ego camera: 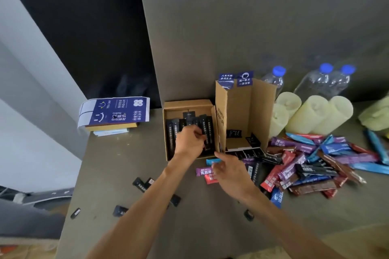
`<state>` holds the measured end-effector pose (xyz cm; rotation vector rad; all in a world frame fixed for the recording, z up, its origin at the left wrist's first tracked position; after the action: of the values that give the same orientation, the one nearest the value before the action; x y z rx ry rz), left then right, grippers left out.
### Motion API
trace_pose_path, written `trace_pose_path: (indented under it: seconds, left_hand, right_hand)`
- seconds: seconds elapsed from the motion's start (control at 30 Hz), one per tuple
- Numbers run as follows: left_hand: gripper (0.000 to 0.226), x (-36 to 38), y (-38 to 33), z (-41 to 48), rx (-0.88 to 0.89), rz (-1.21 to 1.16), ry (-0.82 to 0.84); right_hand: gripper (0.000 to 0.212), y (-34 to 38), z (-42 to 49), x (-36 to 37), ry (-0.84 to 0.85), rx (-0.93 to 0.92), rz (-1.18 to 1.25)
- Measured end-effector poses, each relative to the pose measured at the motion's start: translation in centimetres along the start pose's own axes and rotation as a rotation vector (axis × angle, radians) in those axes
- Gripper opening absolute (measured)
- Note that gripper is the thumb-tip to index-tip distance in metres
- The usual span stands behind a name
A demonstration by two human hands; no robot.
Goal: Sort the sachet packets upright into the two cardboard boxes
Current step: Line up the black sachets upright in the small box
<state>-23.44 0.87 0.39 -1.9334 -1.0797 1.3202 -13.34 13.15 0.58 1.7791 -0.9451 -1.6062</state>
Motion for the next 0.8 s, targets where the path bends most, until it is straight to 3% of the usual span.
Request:
trace_pose_path:
  seconds: [0.27, 0.57, 0.67, 0.8]
  left_hand:
    - [0.019, 1.3, -0.5, 1.5, 0.048, 0.134, -0.048]
    - [0.008, 1.2, -0.3, 1.1, 0.171, 0.287, -0.06]
    - [0.026, 0.5, -0.4, 0.6, 0.312, 0.411, -0.117]
    - [0.068, -0.2, -0.1, 0.7, 0.544, 0.733, -0.232]
  right_hand:
    - [0.043, -1.3, 0.7, 0.1, 0.018, 0.011, -0.076]
    - [0.042, -0.9, -0.1, -0.7, 0.055, -0.136, -0.313]
    - [0.033, -0.9, -0.6, -1.2, -0.079, -0.201, -0.375]
    - [0.021, -1.5, -0.1, -1.9, -0.285, -0.241, -0.36]
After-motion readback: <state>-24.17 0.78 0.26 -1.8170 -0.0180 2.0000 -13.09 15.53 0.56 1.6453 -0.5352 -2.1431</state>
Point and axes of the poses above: each hand's wrist, its own z-axis towards the middle knuckle, its own x-axis out of the palm, y = z × x, the point moved 1 cm from there along z, towards the middle knuckle, and after that the axes turned 10 degrees about -x, right-handed, at the moved point
